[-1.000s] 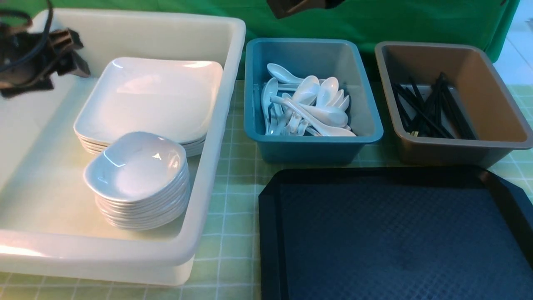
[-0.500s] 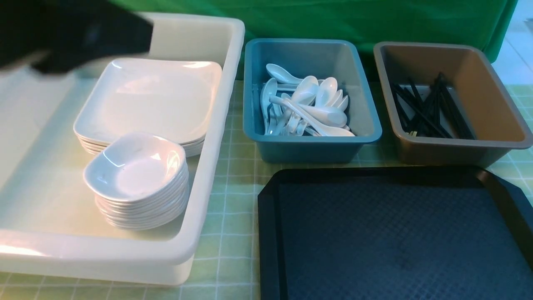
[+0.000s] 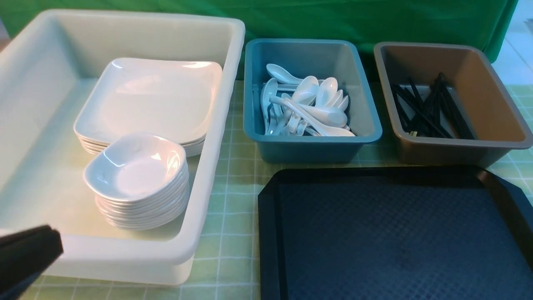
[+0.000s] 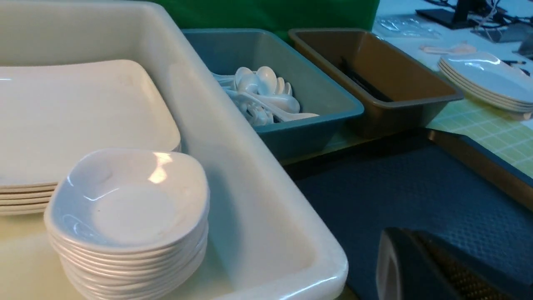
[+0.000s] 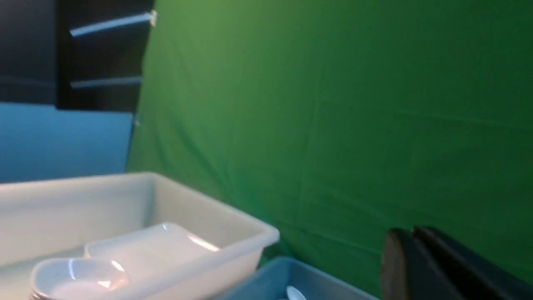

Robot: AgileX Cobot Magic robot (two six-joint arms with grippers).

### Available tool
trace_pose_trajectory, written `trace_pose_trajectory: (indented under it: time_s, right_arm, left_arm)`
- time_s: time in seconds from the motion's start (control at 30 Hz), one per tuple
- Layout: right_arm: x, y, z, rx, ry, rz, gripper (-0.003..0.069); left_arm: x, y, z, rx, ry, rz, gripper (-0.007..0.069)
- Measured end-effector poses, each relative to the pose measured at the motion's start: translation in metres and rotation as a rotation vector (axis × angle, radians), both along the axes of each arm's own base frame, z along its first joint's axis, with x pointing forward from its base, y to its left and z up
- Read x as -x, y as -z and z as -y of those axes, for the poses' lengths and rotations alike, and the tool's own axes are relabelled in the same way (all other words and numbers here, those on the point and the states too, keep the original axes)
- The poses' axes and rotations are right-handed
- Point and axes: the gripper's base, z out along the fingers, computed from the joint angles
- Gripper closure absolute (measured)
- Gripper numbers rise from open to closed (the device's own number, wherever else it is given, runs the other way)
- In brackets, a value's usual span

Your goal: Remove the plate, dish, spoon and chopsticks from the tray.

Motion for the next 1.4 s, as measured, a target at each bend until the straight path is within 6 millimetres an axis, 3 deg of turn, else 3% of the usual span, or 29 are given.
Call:
trace_pose_trajectory:
  time_s: [0.13, 0.27, 0.87, 1.07, 1.1, 1.2, 1.4]
  right_arm:
    - [0.010, 0.012, 0.007, -0.054, -0.019, 0.027, 0.0614]
    - [0.011, 0.014, 0.008, -0.061, -0.017, 0.003, 0.0594]
    - [0.009, 0.018, 0.008, -0.045, -0.003, -0.034, 0.0545]
    - [0.009, 0.018, 0.008, -0.048, -0.004, -0.036, 0.0538]
    - [0.009, 0.018, 0.008, -0.049, -0.005, -0.037, 0.0536]
    - [0.009, 0.018, 0.008, -0.050, -0.005, -0.040, 0.0535]
    - [0.009, 0.018, 0.008, -0.056, -0.007, -0.044, 0.0529]
  left_arm:
    - [0.002, 0.022, -0.003, 0.002, -0.017, 0.031, 0.0642]
    - [0.000, 0.031, -0.002, -0.037, -0.018, -0.001, 0.0642]
    - [-0.001, 0.036, -0.006, -0.090, -0.056, 0.049, 0.0642]
    - [-0.007, 0.065, -0.019, -0.028, -0.325, 0.269, 0.0642]
    - [-0.010, 0.079, -0.022, -0.032, -0.385, 0.287, 0.0642]
    - [-0.013, 0.100, -0.028, -0.078, -0.487, 0.231, 0.0642]
    - [-0.013, 0.117, -0.028, -0.180, -0.463, 0.078, 0.0642]
